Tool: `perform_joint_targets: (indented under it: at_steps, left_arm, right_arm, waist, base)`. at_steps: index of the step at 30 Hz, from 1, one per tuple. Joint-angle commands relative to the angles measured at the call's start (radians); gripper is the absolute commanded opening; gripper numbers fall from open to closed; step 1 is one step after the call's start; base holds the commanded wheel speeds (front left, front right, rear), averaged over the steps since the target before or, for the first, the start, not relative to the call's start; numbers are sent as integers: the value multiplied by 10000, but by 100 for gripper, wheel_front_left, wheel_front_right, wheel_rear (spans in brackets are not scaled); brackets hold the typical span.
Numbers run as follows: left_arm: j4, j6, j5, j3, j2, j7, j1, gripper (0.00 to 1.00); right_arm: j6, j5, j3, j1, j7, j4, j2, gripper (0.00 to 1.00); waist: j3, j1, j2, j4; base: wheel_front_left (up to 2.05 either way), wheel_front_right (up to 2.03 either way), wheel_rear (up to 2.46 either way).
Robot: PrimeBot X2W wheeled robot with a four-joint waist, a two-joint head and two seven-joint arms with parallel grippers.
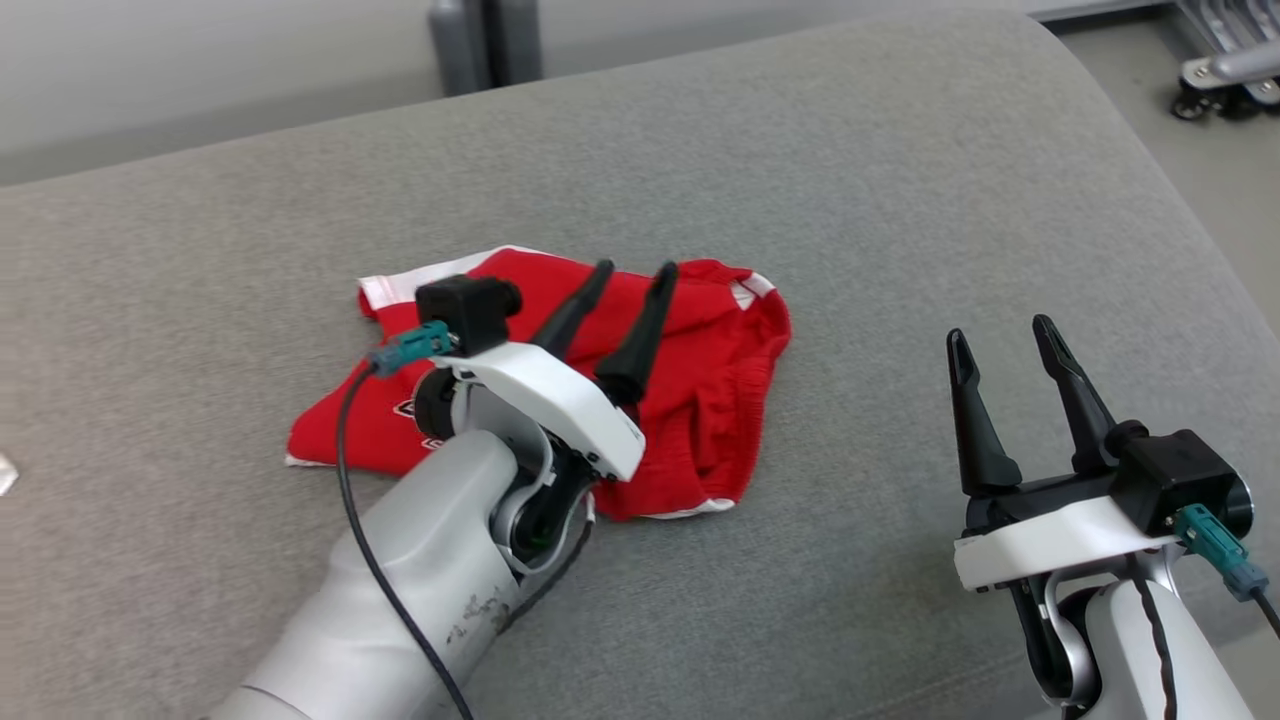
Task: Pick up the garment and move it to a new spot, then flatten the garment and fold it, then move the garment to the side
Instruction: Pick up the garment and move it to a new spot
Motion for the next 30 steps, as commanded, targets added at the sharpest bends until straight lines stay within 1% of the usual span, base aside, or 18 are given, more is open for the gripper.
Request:
perform_joint_targets:
  at_steps: [1, 2, 3, 4, 6, 9, 14, 19, 22, 25, 29, 30]
  left_arm:
    - [-37, 4, 340, 385, 60, -21, 35, 100]
    - [-84, 18, 662, 675, 58, -22, 106, 100]
    - [-84, 18, 662, 675, 58, -22, 106, 100]
    - [-136, 53, 992, 1008, 57, -21, 201, 100]
    - [-332, 75, 1737, 1642, 85, -21, 422, 100]
    - [-902, 232, 3063, 2644, 297, -23, 892, 100]
    - [-2139, 402, 4872, 4381, 430, -22, 2294, 100]
    - [-3490, 309, 6462, 5865, 386, -22, 3954, 100]
    - [-4148, 148, 7105, 6697, 234, -22, 4911, 100]
    - [-4548, -18, 7688, 7294, 133, -22, 5747, 100]
    - [-4873, -169, 7968, 7834, 52, -23, 6622, 100]
    - [-5018, -200, 7682, 7900, 42, -23, 6897, 100]
  right_arm:
    - [20, -105, -39, 90, -58, -29, -51, 100]
    - [20, -159, -86, 130, -58, -33, -49, 100]
    - [20, -159, -86, 130, -58, -33, -49, 100]
    - [20, -193, -85, 150, -58, -34, -49, 100]
    - [20, -276, -146, 202, -58, -38, -49, 100]
    - [20, -352, -129, 331, -58, -32, -51, 100]
    - [20, -433, -137, 555, -58, -28, -57, 100]
    - [20, -486, -66, 759, -58, 36, -55, 100]
    - [20, -489, -26, 866, -58, 55, -52, 100]
    - [20, -525, 80, 994, -58, 111, -54, 100]
    - [20, -531, 194, 1188, -58, 151, -52, 100]
    - [20, -540, 234, 1272, -58, 177, -57, 100]
  waist:
    - [-261, 0, 0, 337]
    - [-357, 0, 0, 484]
    - [-357, 0, 0, 484]
    - [-437, 0, 0, 607]
    - [-621, 0, 0, 888]
    - [-866, 0, 0, 1243]
    - [-1214, 0, 0, 1751]
    - [-1459, 0, 0, 2061]
    - [-1564, 0, 0, 2200]
    - [-1655, 0, 0, 2276]
    - [-1776, 0, 0, 2337]
    - [-1818, 0, 0, 2356]
  base:
    - [0, 0, 0]
    - [0, 0, 0]
    - [0, 0, 0]
    - [0, 0, 0]
    - [0, 0, 0]
    - [0, 0, 0]
    - [0, 0, 0]
    - [0, 0, 0]
    - [0, 0, 0]
    - [0, 0, 0]
    - [0, 0, 0]
    - [0, 0, 0]
